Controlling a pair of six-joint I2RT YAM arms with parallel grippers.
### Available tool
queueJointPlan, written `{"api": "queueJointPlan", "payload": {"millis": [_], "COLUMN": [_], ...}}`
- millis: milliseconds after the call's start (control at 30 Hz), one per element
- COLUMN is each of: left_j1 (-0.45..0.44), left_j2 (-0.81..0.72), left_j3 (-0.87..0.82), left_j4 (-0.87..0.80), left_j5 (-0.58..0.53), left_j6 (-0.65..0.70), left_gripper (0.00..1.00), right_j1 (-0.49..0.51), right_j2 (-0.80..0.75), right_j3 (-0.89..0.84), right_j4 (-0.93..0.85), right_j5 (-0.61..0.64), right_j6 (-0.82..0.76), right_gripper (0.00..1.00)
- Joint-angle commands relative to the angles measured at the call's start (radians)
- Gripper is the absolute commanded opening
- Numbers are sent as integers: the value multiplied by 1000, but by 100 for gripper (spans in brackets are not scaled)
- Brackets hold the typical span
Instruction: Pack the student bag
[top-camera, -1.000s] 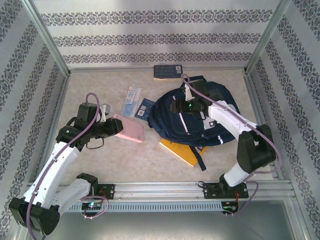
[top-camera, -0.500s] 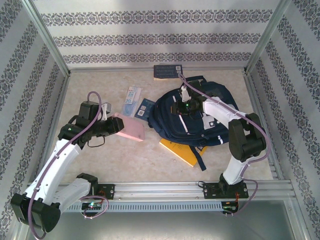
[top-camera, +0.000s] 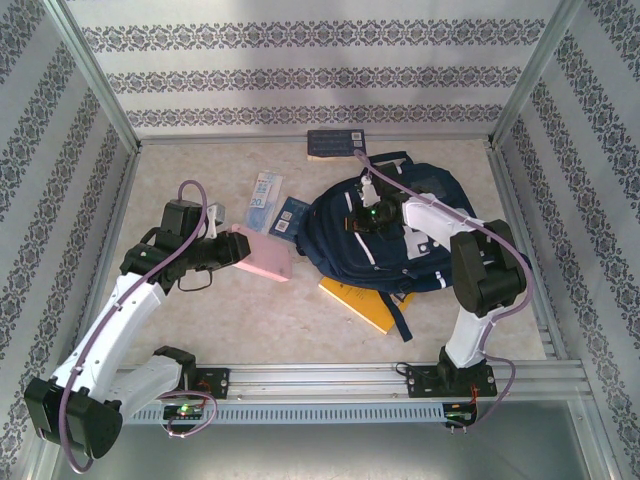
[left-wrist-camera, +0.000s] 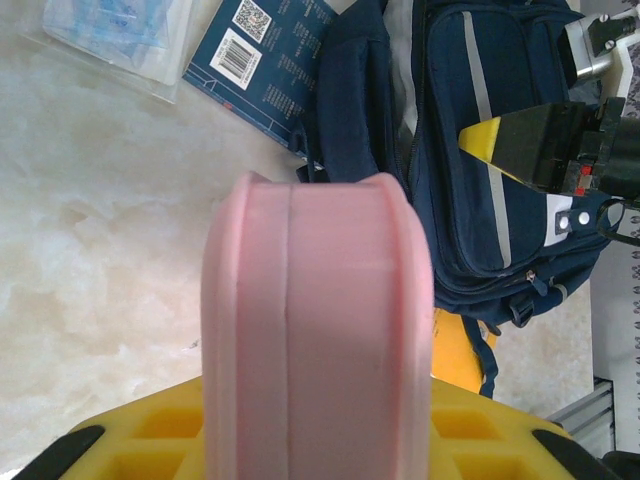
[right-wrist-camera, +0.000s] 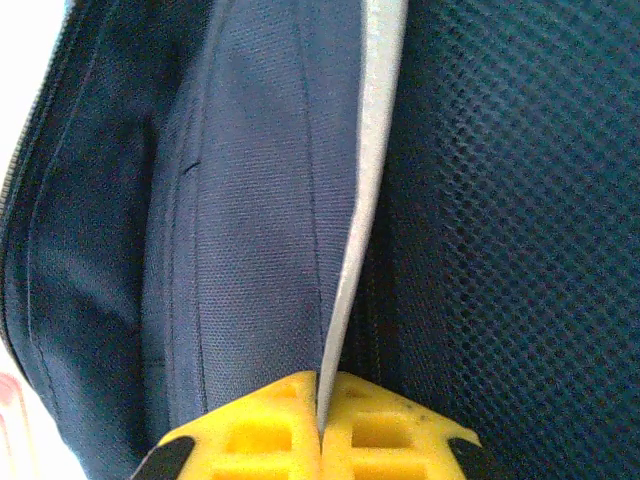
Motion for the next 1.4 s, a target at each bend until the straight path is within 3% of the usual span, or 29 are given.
{"api": "queueJointPlan", "payload": {"millis": [0, 400, 667, 900, 1367], "left_j1": [9, 9, -10, -112, -305], "left_j2": [-1, 95, 249, 454, 864], "left_j3": [22, 93, 134, 207, 376], "left_j4": [62, 191, 486, 684, 973], "left_j5": [26, 85, 169, 166, 142], "left_j6": [-4, -107, -249, -312, -399], "left_gripper": [20, 18, 18, 13, 12], "right_j1": [-8, -169, -233, -291, -326], "right_j2": [-63, -332, -415, -439, -435], "right_j3": [2, 21, -8, -54, -83], "right_j4": [-15, 11, 65, 207, 381], "right_j5": [1, -270, -372, -517, -600], "right_j6": [-9, 179, 260, 384, 539], "right_gripper": [0, 0, 0, 0, 0]}}
